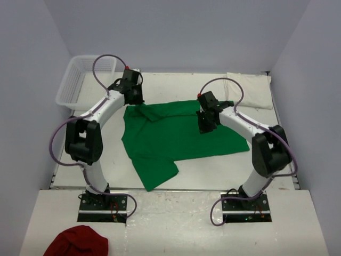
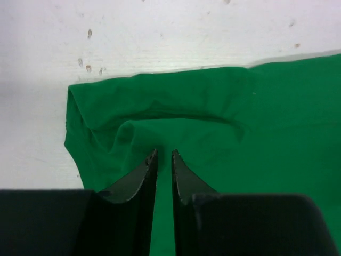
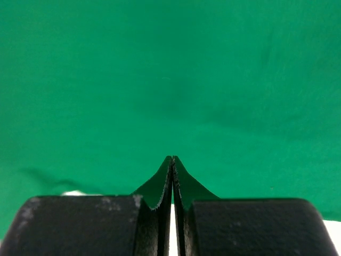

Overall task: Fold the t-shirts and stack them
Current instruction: Fold the flattened tshirt in 1/3 of the way

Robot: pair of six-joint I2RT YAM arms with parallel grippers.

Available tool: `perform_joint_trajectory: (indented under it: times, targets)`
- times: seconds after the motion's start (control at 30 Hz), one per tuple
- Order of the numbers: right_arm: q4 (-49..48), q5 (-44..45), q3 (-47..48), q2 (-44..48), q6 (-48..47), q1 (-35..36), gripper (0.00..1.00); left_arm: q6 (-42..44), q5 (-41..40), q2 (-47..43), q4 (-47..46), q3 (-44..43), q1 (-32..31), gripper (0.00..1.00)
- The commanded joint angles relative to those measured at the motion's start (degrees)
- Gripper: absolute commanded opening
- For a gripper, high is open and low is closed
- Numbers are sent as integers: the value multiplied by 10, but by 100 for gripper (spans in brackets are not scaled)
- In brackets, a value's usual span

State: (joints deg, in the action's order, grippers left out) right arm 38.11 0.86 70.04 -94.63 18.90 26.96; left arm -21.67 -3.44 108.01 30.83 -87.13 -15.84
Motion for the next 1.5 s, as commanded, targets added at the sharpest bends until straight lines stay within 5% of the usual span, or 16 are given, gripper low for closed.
perform_joint_trajectory:
  times: [0.0,0.13,0.23,0.27,0.3,0.4,0.43,0.47,0.7,1.47]
  targets:
    - [17,30,18,-41,30,-25,0,14,-75,-67,10,13,-21,20]
    - [19,6,26,-64,53,-45,0,26,-146,-78,32,12,-22,28]
    - [39,0,44,-84,57,-47,0,28,-156,-76,43,19,-22,66]
    - [38,2,39,-84,60,-47,0,26,-147,-75,44,23,-22,71]
    - [33,5,34,-77,61,-47,0,24,-140,-77,42,37,-24,70]
    - [31,35,17,-65,74,-51,0,18,-95,-96,19,84,-38,35]
    - [31,43,15,-64,80,-52,0,16,-73,-106,14,95,-47,4]
    - [32,46,12,-64,83,-53,0,15,-60,-111,10,107,-54,0]
    - [41,28,40,-97,92,-56,0,-11,25,-145,-20,204,-118,0]
    - [17,-28,42,-168,85,-31,0,-47,-20,-48,13,248,-132,0]
